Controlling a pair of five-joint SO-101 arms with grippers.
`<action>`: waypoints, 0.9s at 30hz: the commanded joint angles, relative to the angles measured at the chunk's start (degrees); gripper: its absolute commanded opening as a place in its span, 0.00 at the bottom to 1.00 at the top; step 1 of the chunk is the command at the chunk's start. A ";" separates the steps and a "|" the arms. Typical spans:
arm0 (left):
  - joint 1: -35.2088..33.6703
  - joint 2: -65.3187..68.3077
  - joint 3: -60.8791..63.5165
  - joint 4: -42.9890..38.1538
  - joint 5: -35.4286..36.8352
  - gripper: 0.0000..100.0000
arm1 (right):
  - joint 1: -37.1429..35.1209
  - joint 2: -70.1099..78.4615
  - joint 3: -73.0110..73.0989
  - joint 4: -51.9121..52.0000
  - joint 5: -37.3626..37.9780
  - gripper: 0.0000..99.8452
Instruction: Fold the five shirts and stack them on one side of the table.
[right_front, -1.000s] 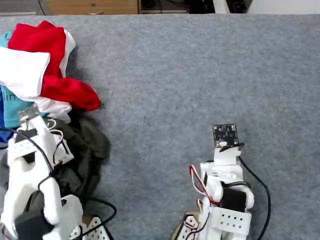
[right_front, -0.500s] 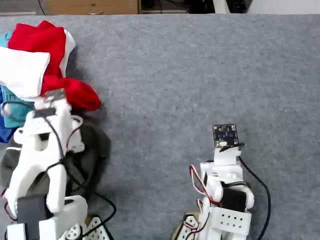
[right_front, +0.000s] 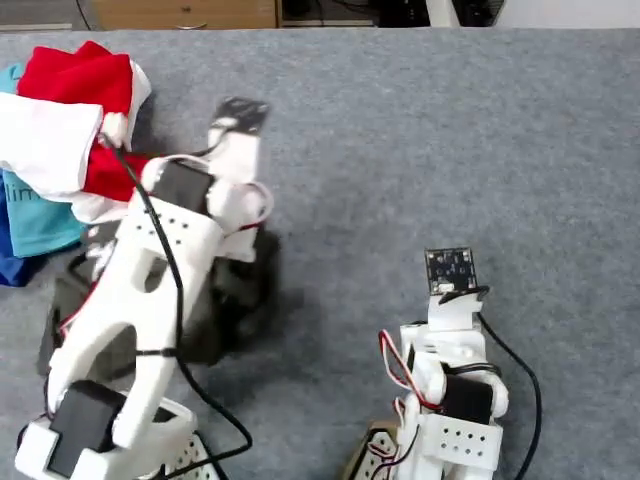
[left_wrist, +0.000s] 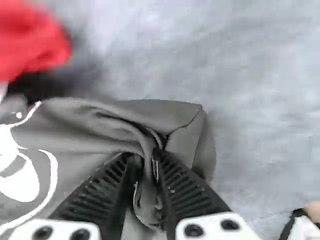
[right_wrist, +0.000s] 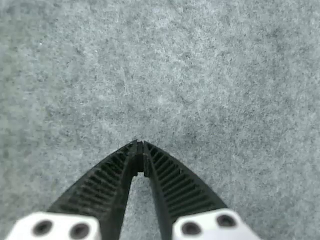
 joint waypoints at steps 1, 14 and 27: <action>5.10 -0.22 -9.93 0.26 -0.35 0.02 | -0.22 -4.97 -0.04 0.35 -0.53 0.01; 7.30 4.70 -22.77 2.46 2.29 0.10 | -0.22 -4.97 -0.04 0.35 -0.53 0.01; -8.35 4.62 -19.08 11.16 4.22 0.29 | -0.22 -4.97 -0.04 0.35 -0.53 0.01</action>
